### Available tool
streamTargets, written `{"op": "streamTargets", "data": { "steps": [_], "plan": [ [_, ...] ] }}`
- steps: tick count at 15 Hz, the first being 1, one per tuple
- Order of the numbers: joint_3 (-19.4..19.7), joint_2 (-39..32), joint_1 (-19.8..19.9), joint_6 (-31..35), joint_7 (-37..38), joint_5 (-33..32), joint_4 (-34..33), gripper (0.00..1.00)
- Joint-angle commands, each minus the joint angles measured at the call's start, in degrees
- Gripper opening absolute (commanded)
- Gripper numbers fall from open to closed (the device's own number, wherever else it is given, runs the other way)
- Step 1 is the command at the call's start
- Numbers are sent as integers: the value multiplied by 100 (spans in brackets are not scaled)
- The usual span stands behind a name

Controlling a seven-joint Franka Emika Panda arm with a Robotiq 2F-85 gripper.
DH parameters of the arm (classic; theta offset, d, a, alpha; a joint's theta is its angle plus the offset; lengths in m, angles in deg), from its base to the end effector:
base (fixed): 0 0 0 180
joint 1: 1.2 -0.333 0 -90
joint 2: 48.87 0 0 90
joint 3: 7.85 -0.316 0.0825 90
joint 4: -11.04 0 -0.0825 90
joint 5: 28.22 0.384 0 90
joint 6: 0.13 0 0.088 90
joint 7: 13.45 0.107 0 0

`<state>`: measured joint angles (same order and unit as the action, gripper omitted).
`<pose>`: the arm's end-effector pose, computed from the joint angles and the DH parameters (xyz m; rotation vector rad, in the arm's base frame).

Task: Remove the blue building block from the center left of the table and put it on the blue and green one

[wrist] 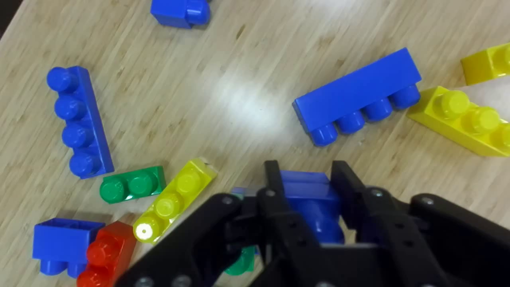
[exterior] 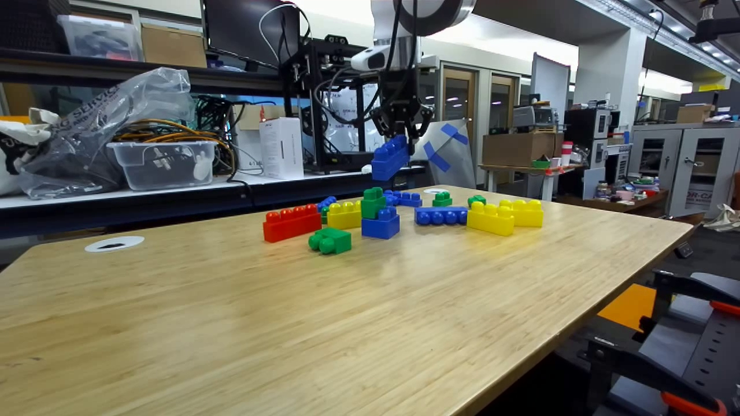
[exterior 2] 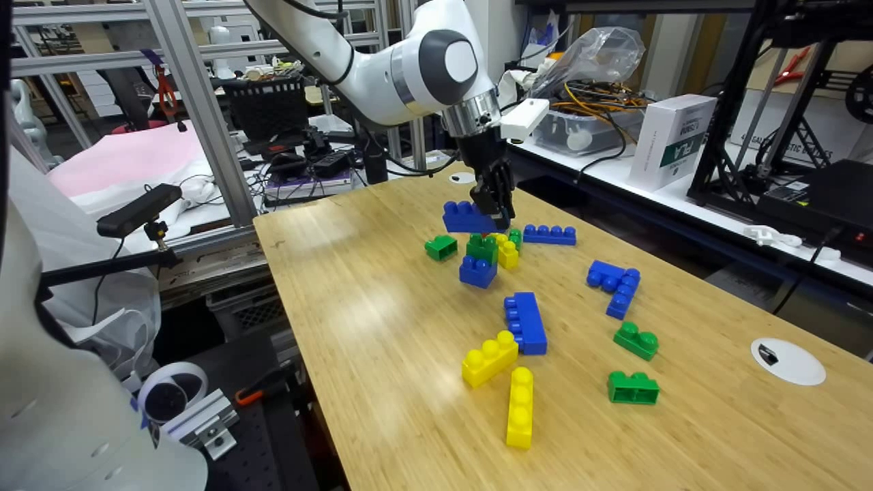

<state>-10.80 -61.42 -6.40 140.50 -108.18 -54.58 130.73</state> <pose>0.5857 0.0832 0.3336 1.3642 2.4640 -0.1472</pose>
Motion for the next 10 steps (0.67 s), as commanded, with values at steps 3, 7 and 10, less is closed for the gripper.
{"op": "streamTargets", "data": {
  "steps": [3,7,10],
  "plan": [
    [-195,-313,307,711,-1182,473,148,11],
    [-273,-499,382,673,-1606,825,164,11],
    [-282,-529,380,665,-1719,955,163,11]
  ]
}}
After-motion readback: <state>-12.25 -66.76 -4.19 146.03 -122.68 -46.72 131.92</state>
